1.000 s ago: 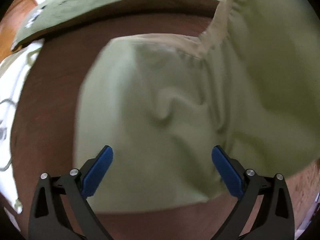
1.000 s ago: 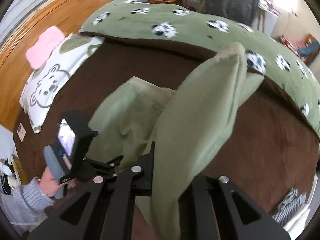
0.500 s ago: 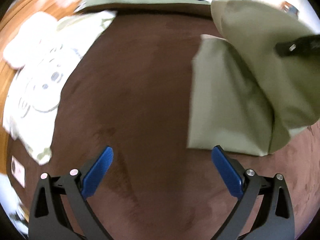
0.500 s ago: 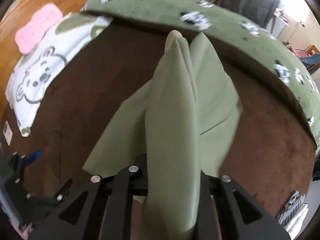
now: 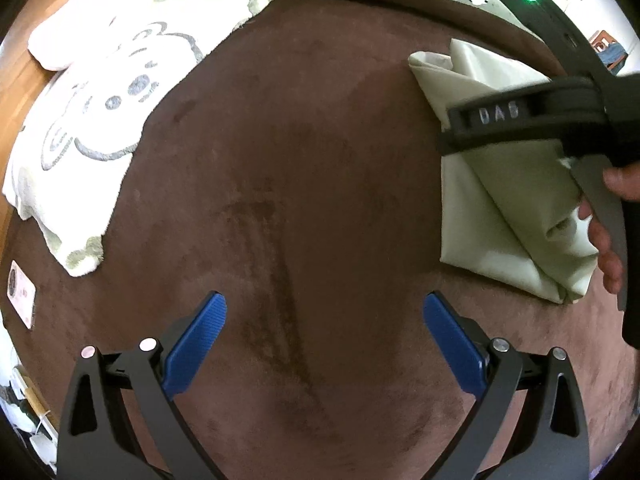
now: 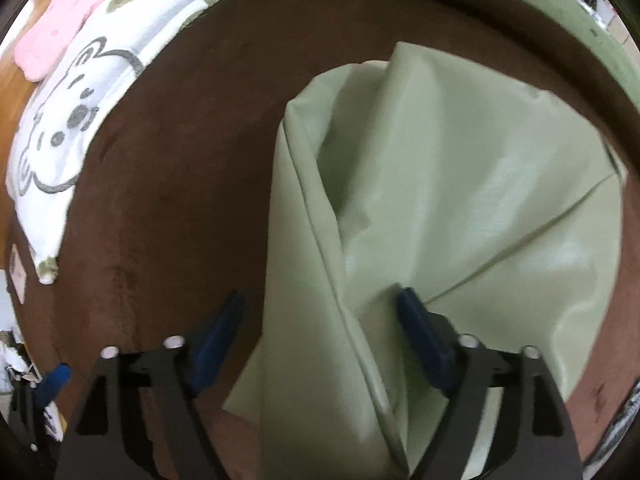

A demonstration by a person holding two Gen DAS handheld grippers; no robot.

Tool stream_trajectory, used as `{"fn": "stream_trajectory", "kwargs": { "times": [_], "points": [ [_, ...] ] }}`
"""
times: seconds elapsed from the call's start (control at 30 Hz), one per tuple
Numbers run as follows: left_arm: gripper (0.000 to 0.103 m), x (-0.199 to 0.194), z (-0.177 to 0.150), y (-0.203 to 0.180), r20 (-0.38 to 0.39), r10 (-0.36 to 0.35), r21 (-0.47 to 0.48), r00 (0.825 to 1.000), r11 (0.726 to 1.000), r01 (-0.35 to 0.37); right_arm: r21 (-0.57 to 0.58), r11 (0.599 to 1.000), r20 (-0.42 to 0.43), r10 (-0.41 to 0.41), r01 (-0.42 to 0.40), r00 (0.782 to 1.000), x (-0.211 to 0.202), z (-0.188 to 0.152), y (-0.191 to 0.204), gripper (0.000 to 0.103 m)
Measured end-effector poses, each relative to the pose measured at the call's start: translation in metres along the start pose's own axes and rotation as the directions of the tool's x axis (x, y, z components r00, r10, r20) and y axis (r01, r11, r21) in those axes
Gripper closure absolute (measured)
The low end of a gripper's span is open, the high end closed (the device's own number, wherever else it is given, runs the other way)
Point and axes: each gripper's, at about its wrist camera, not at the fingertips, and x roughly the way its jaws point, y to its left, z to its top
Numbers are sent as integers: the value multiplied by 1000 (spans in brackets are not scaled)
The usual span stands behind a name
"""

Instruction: Fold large clothes

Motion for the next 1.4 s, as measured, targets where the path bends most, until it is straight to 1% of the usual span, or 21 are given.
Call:
{"fn": "stream_trajectory", "kwargs": {
  "times": [0.03,0.07,0.17,0.27,0.4,0.5,0.57,0.67,0.73,0.8,0.83,0.87,0.9,0.93,0.97,1.0,1.07,1.1,1.17,1.23,1.4],
  "points": [
    [6,1,0,0,-3,-2,2,1000,1000,2,6,1000,2,28,-28,1000,-1,1,0,7],
    [6,2,0,-1,-5,-3,4,1000,1000,3,11,999,5,47,-48,999,-3,1,0,6],
    [6,1,2,-2,-10,-7,5,1000,1000,7,15,995,30,95,-95,995,-19,2,1,6],
    [6,-5,6,-3,-3,-16,5,1000,1000,16,9,983,69,180,-181,981,-47,3,8,6],
    [6,-17,14,-11,7,-22,38,1000,999,22,-28,973,132,230,-228,964,-86,5,15,7],
    [6,-24,20,-17,8,-20,75,1000,997,20,-64,974,189,223,-215,956,-123,8,13,7],
    [6,-29,24,-20,12,-21,88,1000,996,20,-83,979,220,199,-185,955,-150,3,4,7],
    [6,-37,31,-26,11,-27,106,1000,994,26,-67,984,250,177,-165,952,-180,-8,-18,7],
    [6,-43,35,-29,8,-36,114,999,993,35,-54,993,275,120,-109,954,-195,-20,-37,7],
    [6,-47,38,-31,10,-44,120,999,992,42,-55,998,290,24,-8,957,-198,-32,-48,7],
    [6,-50,40,-33,12,-48,125,999,991,46,-72,995,288,-45,68,956,-193,-41,-54,15],
    [6,-52,40,-34,14,-51,129,999,990,48,-90,990,274,-83,112,958,-185,-47,-57,25],
    [6,-54,41,-35,15,-53,134,998,990,50,-114,984,234,-106,135,966,-172,-54,-61,54],
    [6,-55,41,-37,15,-54,138,998,989,52,-118,986,199,-92,117,976,-163,-58,-66,77],
    [6,-55,41,-37,14,-56,143,998,988,54,-117,991,150,-52,70,987,-148,-63,-70,84],
    [6,-54,40,-38,13,-59,148,998,987,56,-116,993,126,-14,28,992,-135,-67,-70,92],
    [6,-52,39,-38,8,-58,153,998,987,56,-119,993,125,40,-25,991,-120,-72,-66,93],
    [6,-50,38,-38,3,-58,156,998,986,57,-113,991,131,86,-71,988,-111,-72,-62,93],
    [6,-46,35,-37,-7,-55,159,998,986,55,-109,988,140,121,-106,983,-101,-69,-53,93],
    [6,-42,32,-33,-16,-50,160,999,986,52,-109,980,132,181,-167,975,-87,-63,-39,93],
    [6,-33,26,-19,-32,-37,141,999,989,41,-141,979,44,154,-146,987,-31,-52,-2,93]
  ]
}}
